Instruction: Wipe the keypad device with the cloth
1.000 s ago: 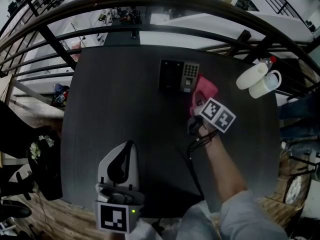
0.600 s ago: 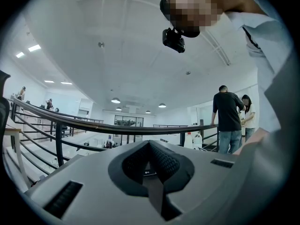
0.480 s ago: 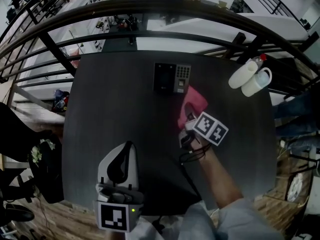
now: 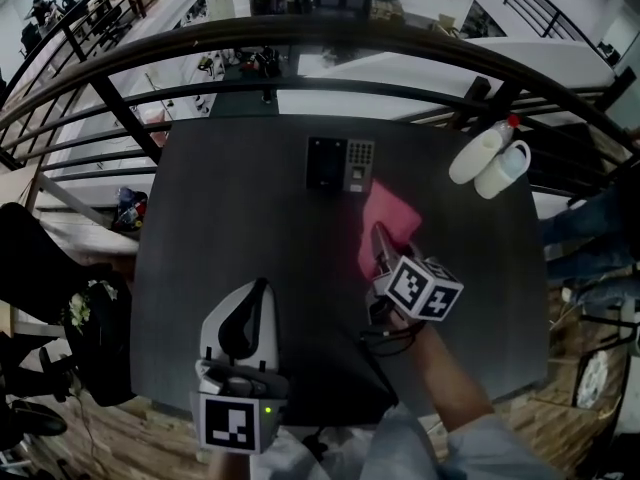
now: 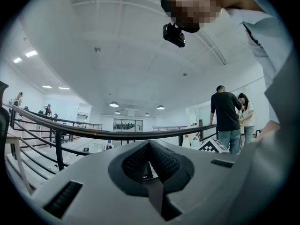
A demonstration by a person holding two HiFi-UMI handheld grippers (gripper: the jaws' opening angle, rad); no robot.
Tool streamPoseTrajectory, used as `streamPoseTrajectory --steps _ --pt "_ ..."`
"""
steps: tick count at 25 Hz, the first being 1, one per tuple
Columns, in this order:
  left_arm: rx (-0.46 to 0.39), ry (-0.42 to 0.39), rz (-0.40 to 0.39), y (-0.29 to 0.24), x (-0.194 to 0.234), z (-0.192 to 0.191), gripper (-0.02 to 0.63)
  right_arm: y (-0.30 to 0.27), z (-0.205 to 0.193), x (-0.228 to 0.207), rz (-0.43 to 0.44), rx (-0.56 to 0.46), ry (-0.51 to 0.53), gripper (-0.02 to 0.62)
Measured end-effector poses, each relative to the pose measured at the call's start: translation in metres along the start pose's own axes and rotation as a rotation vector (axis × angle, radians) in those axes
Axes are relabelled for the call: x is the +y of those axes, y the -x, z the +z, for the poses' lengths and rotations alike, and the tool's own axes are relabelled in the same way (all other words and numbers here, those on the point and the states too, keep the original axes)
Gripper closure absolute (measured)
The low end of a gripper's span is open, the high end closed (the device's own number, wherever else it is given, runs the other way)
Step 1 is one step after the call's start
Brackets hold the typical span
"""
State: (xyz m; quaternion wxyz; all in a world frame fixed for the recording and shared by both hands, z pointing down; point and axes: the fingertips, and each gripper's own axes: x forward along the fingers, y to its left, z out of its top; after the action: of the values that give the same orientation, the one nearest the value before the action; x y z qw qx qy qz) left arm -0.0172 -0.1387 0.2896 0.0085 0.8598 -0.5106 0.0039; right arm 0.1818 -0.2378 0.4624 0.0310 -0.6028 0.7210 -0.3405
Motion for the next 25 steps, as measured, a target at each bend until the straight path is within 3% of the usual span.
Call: streamPoseTrajectory --steps 16,21,25 --pt "-0.047 -0.039 -0.028 0.008 -0.027 0.029 0.603 0.09 0.049 0.083 0.108 -0.186 0.444 0.566" --pt "-0.053 -0.048 -0.038 0.011 -0.034 0.037 0.603 0.116 0.058 0.1 0.135 -0.228 0.53 0.566" --pt "-0.07 -0.059 -0.04 0.013 -0.036 0.046 0.603 0.133 0.061 0.111 0.149 -0.24 0.532 0.566"
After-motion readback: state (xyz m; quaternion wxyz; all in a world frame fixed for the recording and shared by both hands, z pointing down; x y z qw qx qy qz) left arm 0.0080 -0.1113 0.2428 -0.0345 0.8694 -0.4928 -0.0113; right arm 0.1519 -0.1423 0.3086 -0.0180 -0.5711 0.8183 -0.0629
